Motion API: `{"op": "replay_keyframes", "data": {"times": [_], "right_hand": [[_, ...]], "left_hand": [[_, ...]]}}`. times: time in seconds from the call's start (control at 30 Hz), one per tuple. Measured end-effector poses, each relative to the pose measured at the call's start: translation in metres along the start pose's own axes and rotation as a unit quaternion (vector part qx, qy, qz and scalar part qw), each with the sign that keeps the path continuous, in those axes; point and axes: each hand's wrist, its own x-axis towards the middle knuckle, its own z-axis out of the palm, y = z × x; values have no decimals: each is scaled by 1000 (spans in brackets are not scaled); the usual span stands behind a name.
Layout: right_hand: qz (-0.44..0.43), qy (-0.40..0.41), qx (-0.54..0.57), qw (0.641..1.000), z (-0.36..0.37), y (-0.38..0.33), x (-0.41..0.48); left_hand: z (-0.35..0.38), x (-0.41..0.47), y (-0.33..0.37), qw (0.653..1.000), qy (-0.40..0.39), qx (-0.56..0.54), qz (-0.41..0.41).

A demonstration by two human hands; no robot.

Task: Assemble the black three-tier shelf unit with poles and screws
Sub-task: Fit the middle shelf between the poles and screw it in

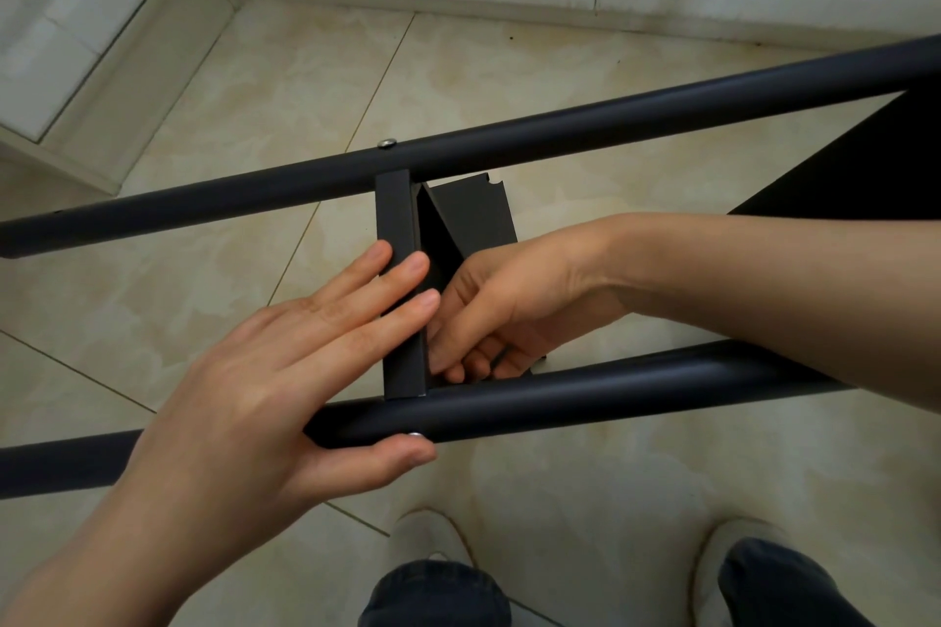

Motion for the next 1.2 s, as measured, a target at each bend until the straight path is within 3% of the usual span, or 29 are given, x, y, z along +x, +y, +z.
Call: {"op": "replay_keyframes", "data": {"times": [1.2], "right_hand": [[8, 3, -8, 1000, 3, 3, 1]], "left_hand": [[2, 0, 1, 1000, 9, -5, 6]]}}
